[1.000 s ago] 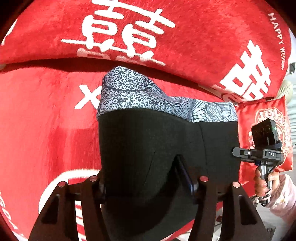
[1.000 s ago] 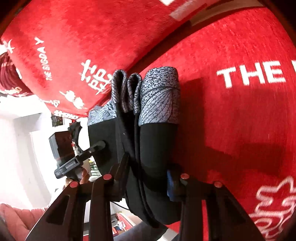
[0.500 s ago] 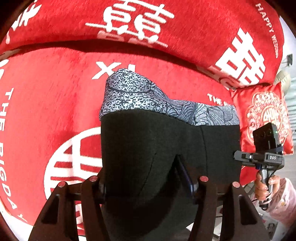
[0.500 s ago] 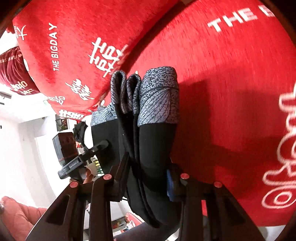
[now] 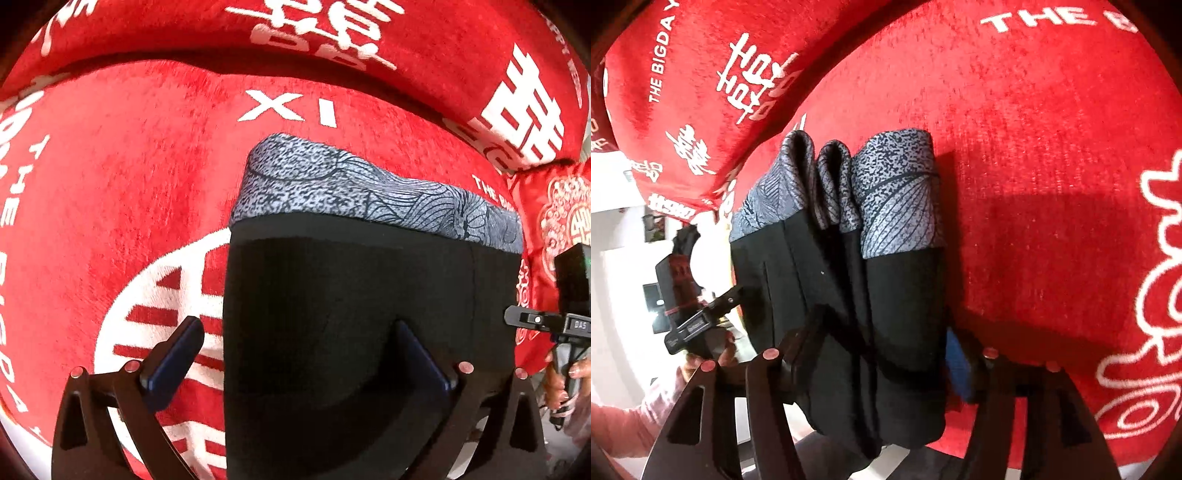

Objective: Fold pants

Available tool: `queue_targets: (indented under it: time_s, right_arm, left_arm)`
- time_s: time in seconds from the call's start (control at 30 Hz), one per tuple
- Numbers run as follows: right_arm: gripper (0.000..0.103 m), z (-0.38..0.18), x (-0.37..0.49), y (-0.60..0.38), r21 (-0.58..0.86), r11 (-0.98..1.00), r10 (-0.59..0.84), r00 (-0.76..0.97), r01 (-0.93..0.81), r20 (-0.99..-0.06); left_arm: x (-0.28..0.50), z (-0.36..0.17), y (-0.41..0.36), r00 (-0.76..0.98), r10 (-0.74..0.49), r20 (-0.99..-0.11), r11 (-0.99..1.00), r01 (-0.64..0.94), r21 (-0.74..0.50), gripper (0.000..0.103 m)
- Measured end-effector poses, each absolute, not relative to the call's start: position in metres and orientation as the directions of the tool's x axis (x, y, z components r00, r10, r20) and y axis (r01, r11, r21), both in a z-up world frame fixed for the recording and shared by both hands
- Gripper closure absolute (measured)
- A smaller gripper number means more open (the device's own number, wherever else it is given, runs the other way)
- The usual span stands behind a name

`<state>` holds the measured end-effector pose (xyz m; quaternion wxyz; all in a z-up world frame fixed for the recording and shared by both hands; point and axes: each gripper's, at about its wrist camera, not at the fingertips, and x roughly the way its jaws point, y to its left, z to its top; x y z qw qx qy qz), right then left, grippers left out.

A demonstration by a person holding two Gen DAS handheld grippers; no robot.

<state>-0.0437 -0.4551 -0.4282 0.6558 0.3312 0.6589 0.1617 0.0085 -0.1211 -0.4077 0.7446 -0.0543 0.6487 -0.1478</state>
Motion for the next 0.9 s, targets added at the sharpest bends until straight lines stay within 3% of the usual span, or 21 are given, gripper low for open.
queue_targets:
  time_s: [0.1,0.33,0.47,0.57,0.9]
  right_arm:
    - [0.023,-0.424,-0.047,-0.453,0.57,0.786,0.572,0.068,0.239,-0.817]
    - [0.022,-0.402,-0.062,-0.455,0.431,0.847,0.425,0.09,0.311,-0.901]
    - [0.021,-0.384,-0.079,-0.455,0.352,0.872,0.34,0.099,0.34,-0.935]
    - [0.001,-0.369,-0.093,-0.448,0.283,0.893,0.265,0.099,0.349,-0.959]
    - [0.0,-0.308,-0.122,-0.387,0.204,0.939,0.187,0.084,0.278,-0.979]
  left_arm:
    - [0.012,-0.405,-0.128,0.116,-0.258,-0.959,0.958,0.157,-0.239,0.0]
    - [-0.002,-0.386,-0.142,0.127,-0.121,-0.985,0.971,0.223,-0.09,0.0]
    - [-0.022,-0.369,-0.143,0.121,-0.101,-0.987,0.966,0.249,-0.068,0.0]
    - [-0.04,-0.35,-0.145,0.129,-0.095,-0.987,0.961,0.27,-0.057,0.0]
    - [-0.087,-0.278,-0.141,0.187,-0.121,-0.975,0.957,0.284,-0.064,0.0]
